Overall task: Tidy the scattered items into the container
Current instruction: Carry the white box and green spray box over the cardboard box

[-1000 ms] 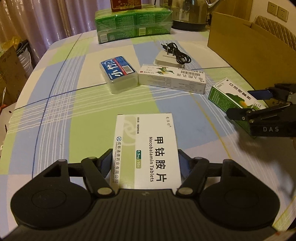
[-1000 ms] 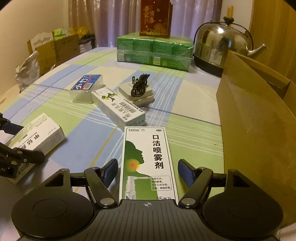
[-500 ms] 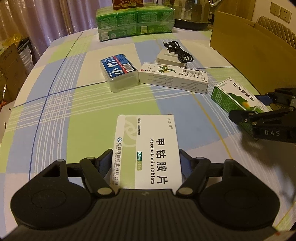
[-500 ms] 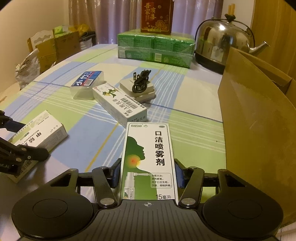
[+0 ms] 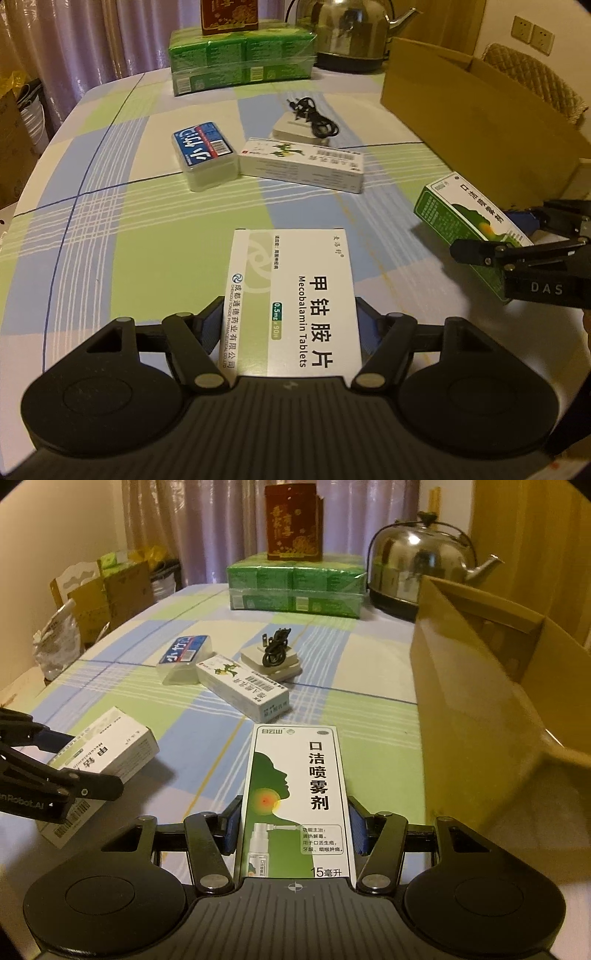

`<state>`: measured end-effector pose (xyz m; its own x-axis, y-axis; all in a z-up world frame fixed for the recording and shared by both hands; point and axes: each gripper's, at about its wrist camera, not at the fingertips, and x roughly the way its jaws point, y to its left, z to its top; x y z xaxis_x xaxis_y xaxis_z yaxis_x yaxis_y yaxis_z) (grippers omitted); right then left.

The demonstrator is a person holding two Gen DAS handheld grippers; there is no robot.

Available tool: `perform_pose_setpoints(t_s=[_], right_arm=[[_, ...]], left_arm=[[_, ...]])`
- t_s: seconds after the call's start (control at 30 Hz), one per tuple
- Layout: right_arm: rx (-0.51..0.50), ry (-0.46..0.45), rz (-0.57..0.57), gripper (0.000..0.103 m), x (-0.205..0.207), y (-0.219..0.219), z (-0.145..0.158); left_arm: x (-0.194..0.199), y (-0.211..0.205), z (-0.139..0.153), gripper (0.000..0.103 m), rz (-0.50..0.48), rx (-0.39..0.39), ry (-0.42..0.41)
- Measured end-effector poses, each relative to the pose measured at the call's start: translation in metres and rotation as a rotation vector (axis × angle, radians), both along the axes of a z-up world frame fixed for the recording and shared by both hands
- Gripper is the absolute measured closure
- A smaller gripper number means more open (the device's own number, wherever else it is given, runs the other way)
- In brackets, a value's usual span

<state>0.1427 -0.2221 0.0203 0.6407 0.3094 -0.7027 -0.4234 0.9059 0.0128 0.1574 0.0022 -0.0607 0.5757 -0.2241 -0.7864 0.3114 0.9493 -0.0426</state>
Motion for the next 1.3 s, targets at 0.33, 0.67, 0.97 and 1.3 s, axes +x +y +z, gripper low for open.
perform_pose_setpoints(t_s=[0.33, 0.67, 0.97, 1.3], right_arm=[[0.054, -0.043, -0.085, 0.050, -0.038, -0.033, 0.061], [0.117, -0.151, -0.173, 0.050, -0.033, -0.083, 0.132], [0.095, -0.151, -0.263, 0.050, -0.002, -0.143, 0.141], [0.097, -0.114, -0.311, 0.050, 0.031, -0.192, 0.136]], left_arm=[[-0.027, -0.024, 0.033, 0.036, 0.012, -0.036, -0.020], [-0.037, -0.079, 0.087, 0.036, -0.065, -0.099, -0.069], [-0.009, -0.142, 0.128, 0.036, -0.147, -0.134, -0.119], [0.024, -0.207, 0.136, 0.036, -0.206, -0.160, -0.117]])
